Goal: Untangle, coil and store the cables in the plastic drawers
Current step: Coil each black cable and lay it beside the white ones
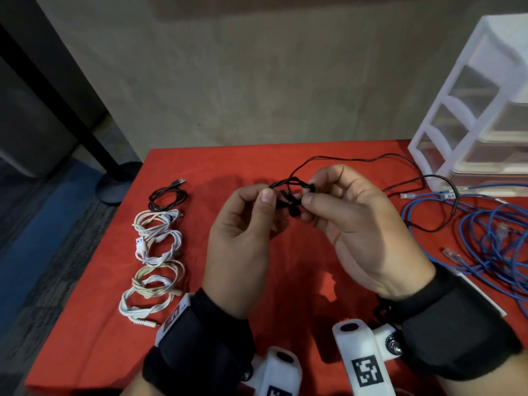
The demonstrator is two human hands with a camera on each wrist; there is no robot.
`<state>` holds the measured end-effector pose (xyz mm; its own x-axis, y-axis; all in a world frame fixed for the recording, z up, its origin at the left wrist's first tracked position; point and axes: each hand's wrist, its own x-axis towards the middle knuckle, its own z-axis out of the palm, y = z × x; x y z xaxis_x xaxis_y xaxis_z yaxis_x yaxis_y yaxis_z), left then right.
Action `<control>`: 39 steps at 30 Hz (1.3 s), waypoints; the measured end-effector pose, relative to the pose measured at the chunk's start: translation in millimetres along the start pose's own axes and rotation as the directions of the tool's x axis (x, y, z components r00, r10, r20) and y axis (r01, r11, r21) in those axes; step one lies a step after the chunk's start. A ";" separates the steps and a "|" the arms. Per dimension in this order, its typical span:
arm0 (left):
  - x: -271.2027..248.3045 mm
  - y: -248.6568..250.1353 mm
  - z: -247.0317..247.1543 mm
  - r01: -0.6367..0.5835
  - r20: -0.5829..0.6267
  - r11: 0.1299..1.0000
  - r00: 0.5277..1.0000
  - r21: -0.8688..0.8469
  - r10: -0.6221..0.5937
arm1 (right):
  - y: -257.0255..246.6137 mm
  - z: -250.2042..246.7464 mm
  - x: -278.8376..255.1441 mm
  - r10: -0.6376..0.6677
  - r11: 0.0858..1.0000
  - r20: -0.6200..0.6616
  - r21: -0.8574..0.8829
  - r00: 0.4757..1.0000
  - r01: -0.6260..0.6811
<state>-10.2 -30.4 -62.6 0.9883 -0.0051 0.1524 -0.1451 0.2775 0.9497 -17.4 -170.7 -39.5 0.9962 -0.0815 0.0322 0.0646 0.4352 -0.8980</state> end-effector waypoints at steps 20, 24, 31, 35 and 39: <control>2.7 11.4 -5.2 0.252 0.161 0.968 0.956 -0.010 -0.247 | -2.9 -11.8 8.4 -0.155 0.879 0.109 -0.439 0.982 0.188; 1.2 13.5 -9.9 0.345 0.218 0.938 0.917 -0.015 -0.334 | -1.9 -13.4 6.4 -0.156 0.879 0.111 -0.438 0.982 0.189; 3.2 12.8 -13.9 0.380 0.184 0.922 0.914 -0.075 -0.362 | 2.1 -3.2 -3.6 -0.183 0.897 0.034 -0.403 0.983 0.181; 2.4 11.4 -12.6 0.327 0.173 0.936 0.937 -0.129 -0.304 | -1.1 5.0 -5.6 0.084 0.994 -0.061 -0.071 0.995 -0.088; 4.4 7.3 -18.1 0.103 0.106 0.994 0.989 0.026 -0.105 | 3.0 8.9 -5.6 0.034 0.947 -0.032 -0.320 0.999 -0.043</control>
<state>-6.0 -11.0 -59.9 0.9874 -0.1365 0.0797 -0.0434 0.2507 0.9671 -22.3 -161.0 -38.5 0.9954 -0.0950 -0.0125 -0.0001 0.1289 -0.9917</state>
